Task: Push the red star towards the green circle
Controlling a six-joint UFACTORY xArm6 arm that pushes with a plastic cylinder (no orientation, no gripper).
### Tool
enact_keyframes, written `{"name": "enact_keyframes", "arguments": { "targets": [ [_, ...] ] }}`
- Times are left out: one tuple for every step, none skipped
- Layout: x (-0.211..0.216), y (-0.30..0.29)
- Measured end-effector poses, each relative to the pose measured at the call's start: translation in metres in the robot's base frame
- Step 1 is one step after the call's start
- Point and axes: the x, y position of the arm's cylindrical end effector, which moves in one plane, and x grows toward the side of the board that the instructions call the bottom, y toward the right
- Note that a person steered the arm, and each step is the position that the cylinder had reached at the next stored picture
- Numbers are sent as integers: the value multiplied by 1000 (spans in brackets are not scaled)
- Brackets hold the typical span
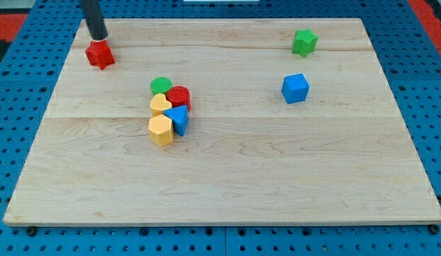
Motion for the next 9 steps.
{"name": "enact_keyframes", "arguments": {
  "targets": [
    [29, 14],
    [55, 9],
    [66, 5],
    [75, 3],
    [78, 3],
    [83, 3],
    [86, 12],
    [85, 42],
    [83, 69]
  ]
}}
